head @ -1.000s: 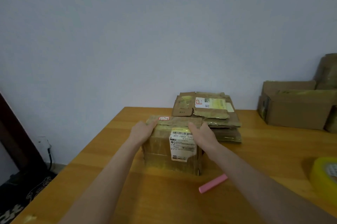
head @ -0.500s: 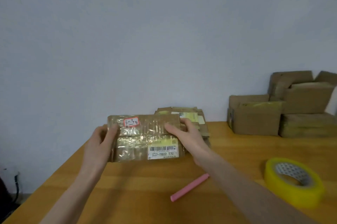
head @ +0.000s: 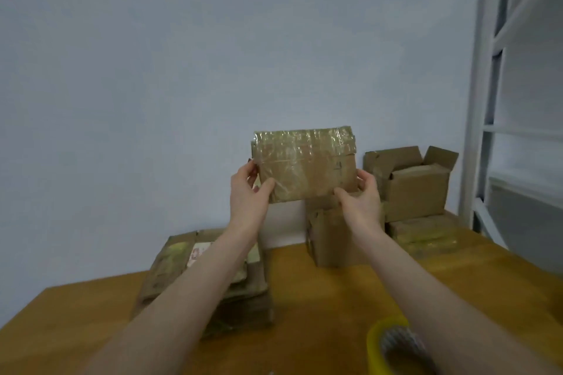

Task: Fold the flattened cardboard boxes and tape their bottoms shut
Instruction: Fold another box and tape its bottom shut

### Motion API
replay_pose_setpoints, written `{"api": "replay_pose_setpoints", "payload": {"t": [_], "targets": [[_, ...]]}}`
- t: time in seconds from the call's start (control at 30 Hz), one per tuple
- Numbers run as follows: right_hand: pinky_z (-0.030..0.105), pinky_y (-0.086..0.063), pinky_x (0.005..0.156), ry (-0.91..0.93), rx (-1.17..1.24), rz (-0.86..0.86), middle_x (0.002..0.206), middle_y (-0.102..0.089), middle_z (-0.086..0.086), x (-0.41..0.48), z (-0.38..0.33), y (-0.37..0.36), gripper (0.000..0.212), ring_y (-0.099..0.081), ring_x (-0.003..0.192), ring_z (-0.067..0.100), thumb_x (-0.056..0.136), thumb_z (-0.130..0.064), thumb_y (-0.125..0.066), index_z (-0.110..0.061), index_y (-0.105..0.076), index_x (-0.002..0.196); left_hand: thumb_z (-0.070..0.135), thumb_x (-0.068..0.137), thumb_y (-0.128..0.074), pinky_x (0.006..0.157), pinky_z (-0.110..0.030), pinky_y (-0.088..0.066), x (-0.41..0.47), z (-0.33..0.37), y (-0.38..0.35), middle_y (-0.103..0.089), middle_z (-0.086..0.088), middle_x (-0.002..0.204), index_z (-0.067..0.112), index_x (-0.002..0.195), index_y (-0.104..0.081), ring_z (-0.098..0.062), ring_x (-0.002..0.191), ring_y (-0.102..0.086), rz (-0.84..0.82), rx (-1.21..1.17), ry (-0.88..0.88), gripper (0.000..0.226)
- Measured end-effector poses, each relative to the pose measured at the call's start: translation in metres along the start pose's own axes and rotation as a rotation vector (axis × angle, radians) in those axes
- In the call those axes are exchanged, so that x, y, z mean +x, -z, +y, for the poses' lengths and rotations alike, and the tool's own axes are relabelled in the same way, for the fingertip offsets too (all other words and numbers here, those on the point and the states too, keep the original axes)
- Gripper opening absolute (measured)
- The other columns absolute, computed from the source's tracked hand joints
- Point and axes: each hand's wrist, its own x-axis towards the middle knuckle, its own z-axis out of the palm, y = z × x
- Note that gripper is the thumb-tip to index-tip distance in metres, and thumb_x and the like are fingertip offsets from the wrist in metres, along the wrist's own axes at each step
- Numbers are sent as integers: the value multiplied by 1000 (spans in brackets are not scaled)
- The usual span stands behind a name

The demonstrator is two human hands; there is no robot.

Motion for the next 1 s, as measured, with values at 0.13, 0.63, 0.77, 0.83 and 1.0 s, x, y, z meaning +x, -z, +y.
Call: {"api": "replay_pose_setpoints", "payload": {"t": [0.13, 0.63, 0.77, 0.83, 1.0], "targets": [[37, -27, 111, -51, -304, -29, 157, -11, 5, 54, 22, 6, 73, -24, 141, 27, 93, -15, -56, -14, -12, 151, 9, 91, -55, 105, -35, -43, 43, -34, -63, -48, 0, 138, 16, 138, -43, -14, 124, -48, -167, 43, 56, 50], [36, -51, 86, 98, -591, -64, 134, -36, 2, 24, 74, -43, 36, -50, 109, 20, 89, -16, -56, -26, -50, 123, 4, 95, -43, 109, -28, -30, 30, -92, -34, -41, -3, 147, 15, 142, -38, -16, 134, -39, -266, 405, 155, 49], [31, -45, 93, 2, -554, -425, 135, -47, 3, -14, 83, -82, 40, -51, 116, 20, 90, -18, -56, -18, -51, 130, 8, 95, -46, 91, -18, -31, 18, -102, 44, -38, -2, 145, 17, 141, -38, -14, 114, -50, -107, 655, 65, 48], [29, -41, 96, -76, -560, -555, 139, -48, 6, -31, 87, -99, 50, -47, 124, 21, 90, -22, -59, -12, -45, 137, 12, 94, -48, 92, -23, -33, 16, -111, 95, -34, -4, 147, 16, 143, -34, -18, 116, -49, 19, 736, 91, 51], [34, -51, 87, -174, -530, -557, 114, -61, 7, -44, 90, -144, 45, -59, 102, 21, 87, -31, -62, -9, -51, 124, 31, 96, -48, 106, -44, -35, 13, -150, 200, -33, -17, 149, 6, 147, -26, -34, 132, -37, 148, 783, 452, 61]]}}
